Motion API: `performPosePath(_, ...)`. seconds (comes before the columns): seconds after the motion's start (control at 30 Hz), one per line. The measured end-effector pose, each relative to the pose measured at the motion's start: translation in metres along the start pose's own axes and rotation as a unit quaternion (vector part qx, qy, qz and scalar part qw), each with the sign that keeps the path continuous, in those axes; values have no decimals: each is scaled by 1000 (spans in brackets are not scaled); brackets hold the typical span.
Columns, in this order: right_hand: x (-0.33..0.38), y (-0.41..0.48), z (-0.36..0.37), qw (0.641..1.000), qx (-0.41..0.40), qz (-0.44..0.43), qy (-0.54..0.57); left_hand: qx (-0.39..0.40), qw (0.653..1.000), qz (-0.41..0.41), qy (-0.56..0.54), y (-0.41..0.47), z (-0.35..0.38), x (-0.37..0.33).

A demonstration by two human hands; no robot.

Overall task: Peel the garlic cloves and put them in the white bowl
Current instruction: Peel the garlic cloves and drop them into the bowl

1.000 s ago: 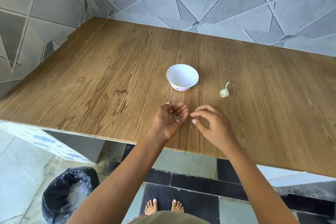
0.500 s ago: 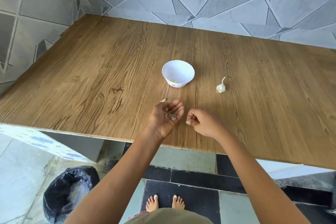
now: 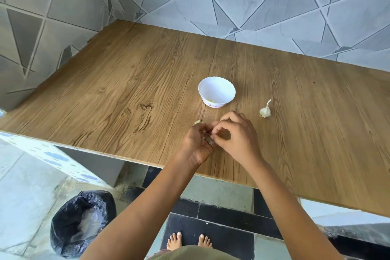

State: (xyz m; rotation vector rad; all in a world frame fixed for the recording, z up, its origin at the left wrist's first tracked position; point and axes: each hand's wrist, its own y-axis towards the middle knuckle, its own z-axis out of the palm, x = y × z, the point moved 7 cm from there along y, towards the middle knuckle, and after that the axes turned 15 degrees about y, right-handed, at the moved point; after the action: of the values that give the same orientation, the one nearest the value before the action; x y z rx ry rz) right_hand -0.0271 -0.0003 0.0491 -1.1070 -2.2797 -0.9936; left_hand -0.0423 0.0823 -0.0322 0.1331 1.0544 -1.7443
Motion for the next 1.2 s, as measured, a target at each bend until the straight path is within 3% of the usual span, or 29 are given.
performPosePath(0.3, -15, -19, -1, 988, 0, 38, 149, 6, 1000, 13, -20, -15, -9, -8)
performPosePath(0.43, -16, -24, 12, 971, 7, 62, 230, -28, 996, 60, -65, -34, -28, -19)
performPosePath(0.6, 13, -19, 52, 948, 83, 45, 303, -111, 971, 153, -144, -80, -73, -32)
performPosePath(0.73, 59, -21, 87, 932, 151, -4, 331, -187, 938, 224, -188, -132, -124, -37)
performPosePath(0.97, 159, -49, 185, 866, 311, -69, 385, -289, 872, 308, -246, -221, -235, -28)
performPosePath(1.07, 189, -63, 240, 835, 369, -57, 405, -327, 855, 306, -261, -241, -294, -27)
performPosePath(1.2, 214, -75, 324, 834, 391, -40, 387, -366, 848, 270, -273, -243, -391, -32)
